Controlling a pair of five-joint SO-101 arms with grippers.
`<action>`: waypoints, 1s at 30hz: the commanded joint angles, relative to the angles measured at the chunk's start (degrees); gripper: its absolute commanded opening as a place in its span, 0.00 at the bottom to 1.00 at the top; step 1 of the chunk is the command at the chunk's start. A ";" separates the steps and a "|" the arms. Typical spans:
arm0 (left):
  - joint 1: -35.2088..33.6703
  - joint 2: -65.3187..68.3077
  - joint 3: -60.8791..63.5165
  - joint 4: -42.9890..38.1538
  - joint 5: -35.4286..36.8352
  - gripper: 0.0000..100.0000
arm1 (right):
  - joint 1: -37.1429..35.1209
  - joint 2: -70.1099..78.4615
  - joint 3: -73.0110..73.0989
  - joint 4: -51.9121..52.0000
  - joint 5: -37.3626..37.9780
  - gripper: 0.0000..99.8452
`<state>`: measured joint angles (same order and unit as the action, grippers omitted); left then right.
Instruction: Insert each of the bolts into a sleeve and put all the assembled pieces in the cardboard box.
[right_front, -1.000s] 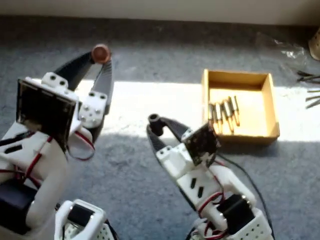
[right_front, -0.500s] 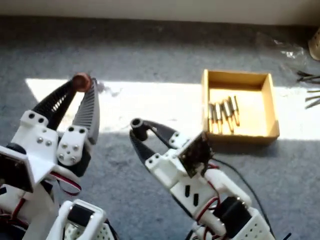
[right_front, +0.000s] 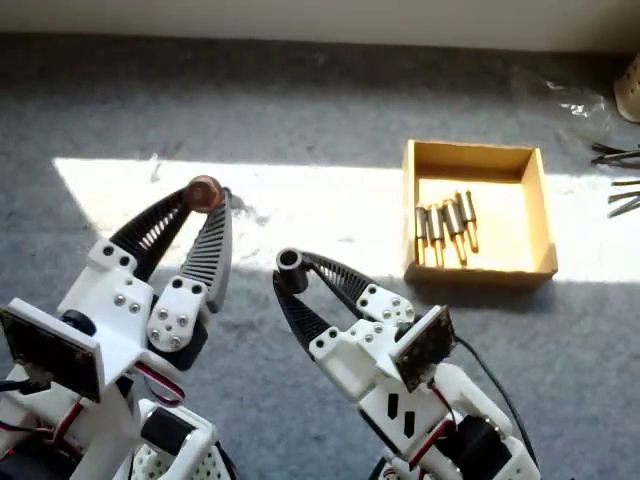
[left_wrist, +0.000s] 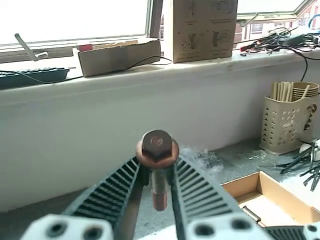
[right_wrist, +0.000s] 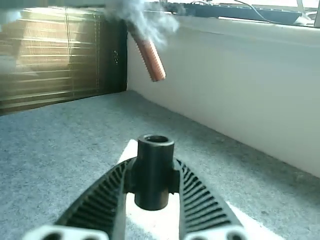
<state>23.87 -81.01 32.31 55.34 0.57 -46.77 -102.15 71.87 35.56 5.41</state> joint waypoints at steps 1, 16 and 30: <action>4.18 0.31 0.48 -1.85 0.26 0.01 | -0.48 -1.71 1.01 -1.71 0.62 0.01; 4.88 -0.22 12.00 -1.93 0.26 0.01 | -0.22 -3.12 10.07 -1.45 0.62 0.01; 4.88 -0.22 13.05 -6.33 0.26 0.01 | 3.82 -3.12 10.33 -1.80 0.35 0.01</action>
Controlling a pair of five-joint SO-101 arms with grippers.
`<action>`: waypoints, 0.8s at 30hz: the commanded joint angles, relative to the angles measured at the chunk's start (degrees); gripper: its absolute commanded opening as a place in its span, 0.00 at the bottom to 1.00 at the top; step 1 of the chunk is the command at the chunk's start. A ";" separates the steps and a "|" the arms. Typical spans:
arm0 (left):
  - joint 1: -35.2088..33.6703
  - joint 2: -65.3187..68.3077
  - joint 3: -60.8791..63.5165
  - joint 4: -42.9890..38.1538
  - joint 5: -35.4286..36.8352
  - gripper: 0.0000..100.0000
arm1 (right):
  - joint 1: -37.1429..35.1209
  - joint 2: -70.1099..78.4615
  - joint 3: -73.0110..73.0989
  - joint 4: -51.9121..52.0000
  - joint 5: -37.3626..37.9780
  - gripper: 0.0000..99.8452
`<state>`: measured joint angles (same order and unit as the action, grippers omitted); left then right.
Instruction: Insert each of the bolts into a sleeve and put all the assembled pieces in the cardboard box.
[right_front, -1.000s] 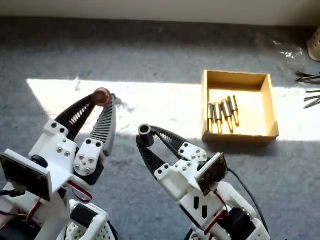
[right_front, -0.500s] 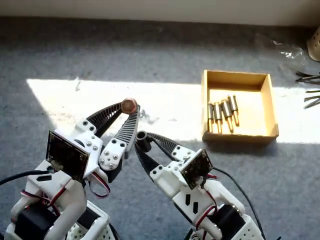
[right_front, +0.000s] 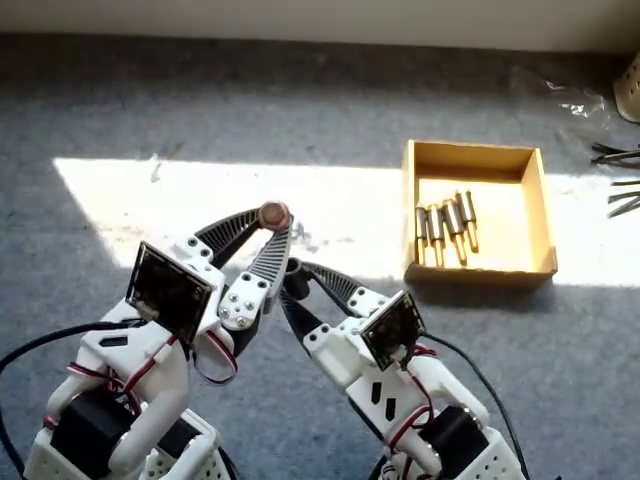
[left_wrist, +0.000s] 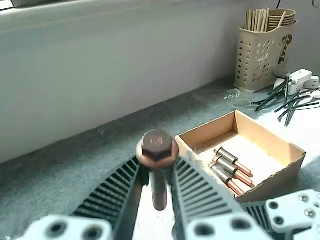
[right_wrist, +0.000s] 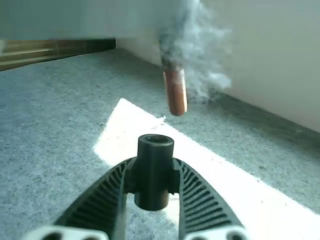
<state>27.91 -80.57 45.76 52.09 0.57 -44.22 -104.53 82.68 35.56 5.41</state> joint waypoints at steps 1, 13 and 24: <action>0.84 -0.66 -0.40 -3.16 0.26 0.01 | 1.36 -0.75 -0.40 -1.71 0.35 0.01; 0.84 -0.57 -0.84 -3.16 4.31 0.01 | 3.65 -0.84 1.98 -1.71 0.62 0.01; 0.75 -0.57 -1.36 -3.08 13.80 0.01 | 3.82 -0.84 1.98 -1.54 0.26 0.01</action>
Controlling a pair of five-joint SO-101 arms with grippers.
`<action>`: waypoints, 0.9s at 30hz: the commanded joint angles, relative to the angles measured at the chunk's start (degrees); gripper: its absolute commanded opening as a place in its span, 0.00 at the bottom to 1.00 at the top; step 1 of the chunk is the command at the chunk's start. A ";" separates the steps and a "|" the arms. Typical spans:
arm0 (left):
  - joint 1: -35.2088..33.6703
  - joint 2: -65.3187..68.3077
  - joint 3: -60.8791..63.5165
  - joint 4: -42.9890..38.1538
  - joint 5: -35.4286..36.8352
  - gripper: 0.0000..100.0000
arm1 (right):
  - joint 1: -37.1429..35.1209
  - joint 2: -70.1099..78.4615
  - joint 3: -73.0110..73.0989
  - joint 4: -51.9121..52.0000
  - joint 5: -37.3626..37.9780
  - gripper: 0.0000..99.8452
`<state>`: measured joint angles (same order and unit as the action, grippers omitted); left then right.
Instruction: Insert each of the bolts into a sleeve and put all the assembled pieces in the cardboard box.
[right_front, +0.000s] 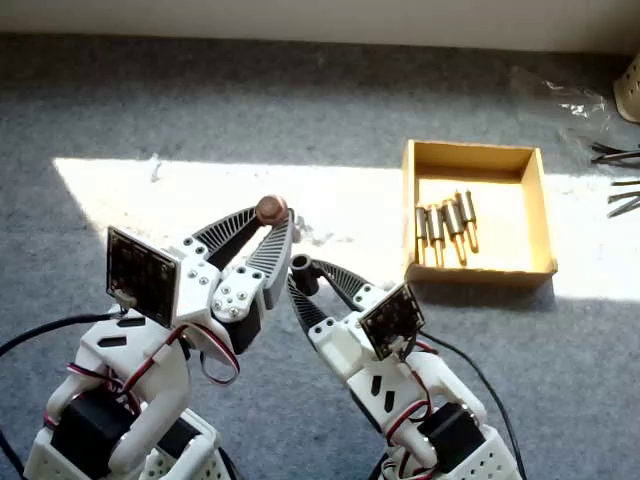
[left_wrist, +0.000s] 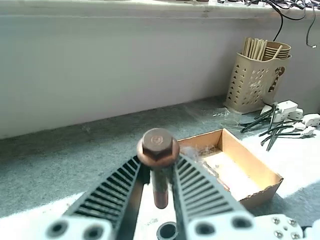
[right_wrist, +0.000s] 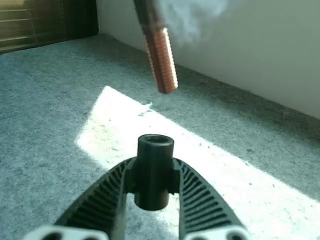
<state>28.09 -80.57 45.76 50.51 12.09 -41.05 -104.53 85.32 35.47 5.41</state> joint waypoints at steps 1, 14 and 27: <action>0.57 -0.57 -1.36 -1.49 2.90 0.01 | 0.66 -0.84 -0.66 -1.45 0.26 0.01; 0.31 -6.37 -1.71 4.13 2.99 0.01 | 3.56 -0.84 -0.66 -1.63 0.79 0.01; 0.66 -10.51 1.71 4.57 1.23 0.01 | -1.89 -0.84 -0.57 -1.71 11.08 0.01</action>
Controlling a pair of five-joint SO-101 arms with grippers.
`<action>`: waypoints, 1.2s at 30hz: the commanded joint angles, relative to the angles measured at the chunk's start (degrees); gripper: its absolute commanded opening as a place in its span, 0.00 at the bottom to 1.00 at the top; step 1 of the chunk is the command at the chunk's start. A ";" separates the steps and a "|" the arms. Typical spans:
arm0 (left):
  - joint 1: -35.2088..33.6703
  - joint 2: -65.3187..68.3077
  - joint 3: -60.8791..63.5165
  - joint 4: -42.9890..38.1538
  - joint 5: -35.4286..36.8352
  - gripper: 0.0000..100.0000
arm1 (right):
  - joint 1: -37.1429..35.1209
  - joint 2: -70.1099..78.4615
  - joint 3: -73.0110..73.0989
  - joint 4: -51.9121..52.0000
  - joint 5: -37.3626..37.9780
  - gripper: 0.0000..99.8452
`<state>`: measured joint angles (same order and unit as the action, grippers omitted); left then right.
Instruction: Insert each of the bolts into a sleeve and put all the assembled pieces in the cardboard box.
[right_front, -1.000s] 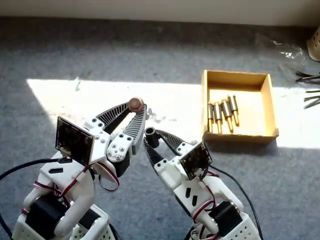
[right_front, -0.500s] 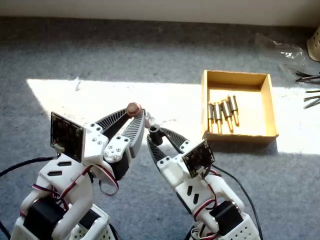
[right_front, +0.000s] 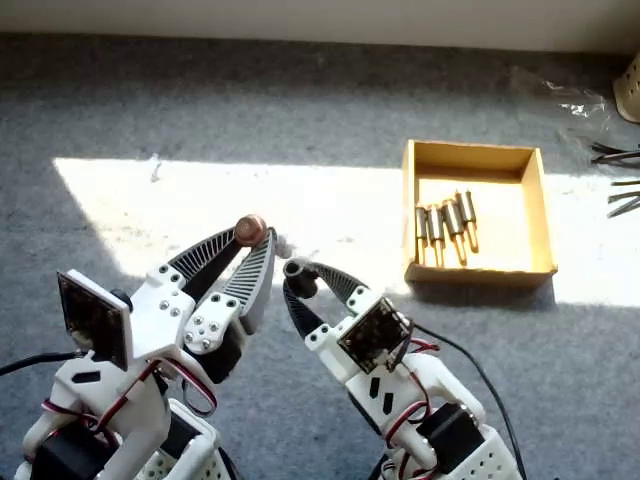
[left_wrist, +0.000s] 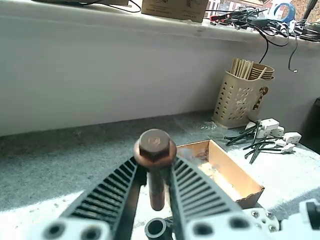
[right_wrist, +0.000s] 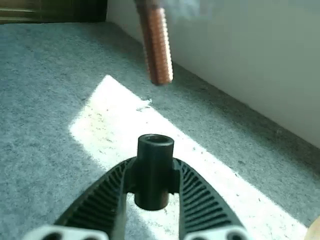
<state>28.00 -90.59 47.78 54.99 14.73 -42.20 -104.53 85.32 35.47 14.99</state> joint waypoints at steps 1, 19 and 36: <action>0.75 -0.48 0.31 0.09 -1.41 0.01 | -0.75 -0.84 -0.57 -1.71 3.60 0.01; 0.75 -0.92 2.68 1.05 -1.49 0.01 | -0.40 -0.84 -0.92 -2.15 10.55 0.01; 0.75 -0.92 2.68 2.20 -1.32 0.01 | -0.40 -0.84 -1.01 -9.10 10.29 0.01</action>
<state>28.53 -91.47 50.77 57.19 14.73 -42.81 -104.53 85.32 28.26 25.01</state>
